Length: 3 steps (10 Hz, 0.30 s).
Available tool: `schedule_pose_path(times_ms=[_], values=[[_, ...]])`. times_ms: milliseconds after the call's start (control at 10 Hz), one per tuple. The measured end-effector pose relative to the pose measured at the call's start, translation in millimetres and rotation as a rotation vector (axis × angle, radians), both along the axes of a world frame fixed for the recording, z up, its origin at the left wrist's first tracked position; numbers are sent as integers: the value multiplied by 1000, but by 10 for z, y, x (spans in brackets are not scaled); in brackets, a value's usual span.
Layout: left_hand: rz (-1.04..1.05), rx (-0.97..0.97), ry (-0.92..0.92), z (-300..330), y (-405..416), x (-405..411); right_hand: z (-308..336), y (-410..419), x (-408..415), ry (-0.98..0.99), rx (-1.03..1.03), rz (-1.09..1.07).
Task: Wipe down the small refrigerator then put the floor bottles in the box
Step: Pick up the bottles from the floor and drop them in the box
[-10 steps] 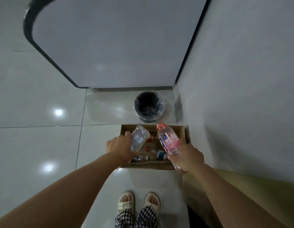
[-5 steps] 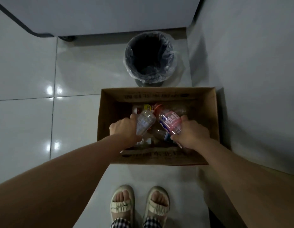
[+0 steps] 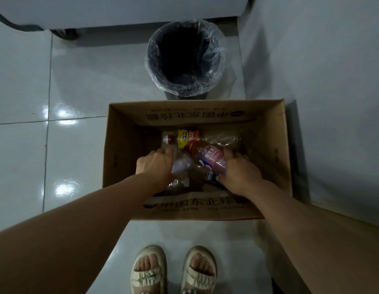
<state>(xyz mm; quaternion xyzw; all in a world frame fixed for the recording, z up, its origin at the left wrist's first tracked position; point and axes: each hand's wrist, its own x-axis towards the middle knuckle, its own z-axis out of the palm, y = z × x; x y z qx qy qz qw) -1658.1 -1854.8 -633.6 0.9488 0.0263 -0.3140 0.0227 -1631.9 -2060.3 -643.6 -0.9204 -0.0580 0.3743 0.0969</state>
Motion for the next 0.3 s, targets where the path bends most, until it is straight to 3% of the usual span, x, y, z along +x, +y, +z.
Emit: schedule_pose_path(times_ms=[300], values=[[-44, -39, -45, 911, 226, 130, 878, 168, -41, -78, 1, 104]])
